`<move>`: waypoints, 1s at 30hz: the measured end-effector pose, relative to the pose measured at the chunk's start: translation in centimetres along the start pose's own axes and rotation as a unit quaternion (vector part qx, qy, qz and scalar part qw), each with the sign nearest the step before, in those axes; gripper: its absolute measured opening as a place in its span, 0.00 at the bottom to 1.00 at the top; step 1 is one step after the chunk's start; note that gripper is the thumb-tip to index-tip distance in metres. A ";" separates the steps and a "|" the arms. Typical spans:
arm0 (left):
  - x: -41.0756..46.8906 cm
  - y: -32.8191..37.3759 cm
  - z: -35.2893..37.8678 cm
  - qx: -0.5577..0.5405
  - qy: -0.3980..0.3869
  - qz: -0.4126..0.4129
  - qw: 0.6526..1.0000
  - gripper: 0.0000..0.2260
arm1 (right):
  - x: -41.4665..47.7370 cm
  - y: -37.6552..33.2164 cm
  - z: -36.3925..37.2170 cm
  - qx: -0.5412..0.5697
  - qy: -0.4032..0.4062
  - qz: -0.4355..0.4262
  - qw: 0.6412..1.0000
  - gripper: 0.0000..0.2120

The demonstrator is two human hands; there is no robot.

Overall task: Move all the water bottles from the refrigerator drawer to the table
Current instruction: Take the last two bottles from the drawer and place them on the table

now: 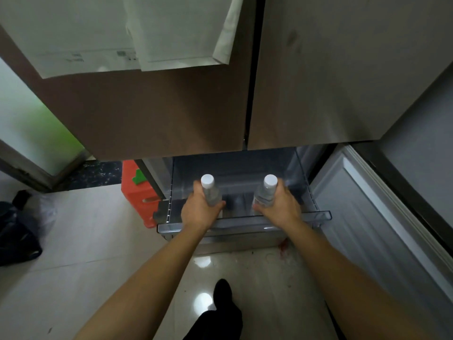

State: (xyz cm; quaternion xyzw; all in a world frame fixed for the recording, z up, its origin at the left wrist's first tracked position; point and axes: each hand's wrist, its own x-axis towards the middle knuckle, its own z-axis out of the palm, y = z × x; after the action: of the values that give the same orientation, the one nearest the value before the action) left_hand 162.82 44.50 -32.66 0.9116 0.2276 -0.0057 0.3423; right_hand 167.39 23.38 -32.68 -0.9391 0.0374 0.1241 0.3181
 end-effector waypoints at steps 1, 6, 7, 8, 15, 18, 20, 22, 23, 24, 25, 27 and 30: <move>0.3 0.1 0.3 -0.005 0.006 0.004 1.000 0.30 | 0.1 -0.1 0.2 0.003 0.012 -0.002 1.000 0.37; 0.4 -0.1 1.4 0.001 0.021 0.017 1.000 0.32 | 0.4 0.5 0.6 0.009 0.030 -0.009 0.999 0.37; 0.3 -0.2 1.4 -0.004 0.022 0.015 1.000 0.33 | 0.5 0.5 0.6 0.015 0.027 -0.003 1.000 0.37; 0.2 -0.2 1.4 -0.010 0.022 0.013 1.000 0.33 | 0.6 0.5 0.5 0.021 0.024 0.006 0.999 0.38; -1.3 1.1 -0.5 -0.114 0.037 -0.006 0.993 0.29 | 0.0 0.7 -1.1 0.110 0.018 -0.004 0.994 0.37; -3.9 2.3 -2.1 -0.177 0.067 0.019 0.982 0.32 | -1.1 1.0 -3.1 0.137 0.019 -0.076 0.987 0.37; -6.3 3.4 -3.1 -0.225 0.088 0.036 0.970 0.33 | -2.2 1.0 -4.6 0.171 0.029 -0.124 0.977 0.38; -9.4 4.6 -4.3 -0.248 0.104 0.054 0.962 0.33 | -3.9 0.9 -6.0 0.211 0.050 -0.172 0.961 0.37; -11.0 5.2 -4.9 -0.247 0.111 0.064 0.960 0.33 | -4.8 0.9 -6.6 0.232 0.061 -0.193 0.951 0.37; -12.5 5.5 -5.3 -0.243 0.120 0.068 0.960 0.34 | -5.7 0.9 -7.2 0.255 0.070 -0.212 0.941 0.36; -14.1 5.6 -5.7 -0.247 0.131 0.072 0.957 0.34 | -6.6 0.8 -7.6 0.277 0.078 -0.230 0.930 0.36; -17.5 5.5 -6.8 -0.250 0.163 0.072 0.952 0.36 | -8.6 0.3 -8.4 0.308 0.084 -0.272 0.908 0.35; -22.9 4.4 -9.0 -0.250 0.196 0.063 0.946 0.35 | -12.1 -1.0 -8.6 0.316 0.045 -0.313 0.895 0.36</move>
State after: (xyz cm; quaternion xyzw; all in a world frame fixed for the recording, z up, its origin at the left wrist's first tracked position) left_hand 142.81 37.82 -19.18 0.7924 0.2265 0.2519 0.5073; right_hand 157.68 18.80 -22.37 -0.7567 -0.2068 -0.0424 0.6187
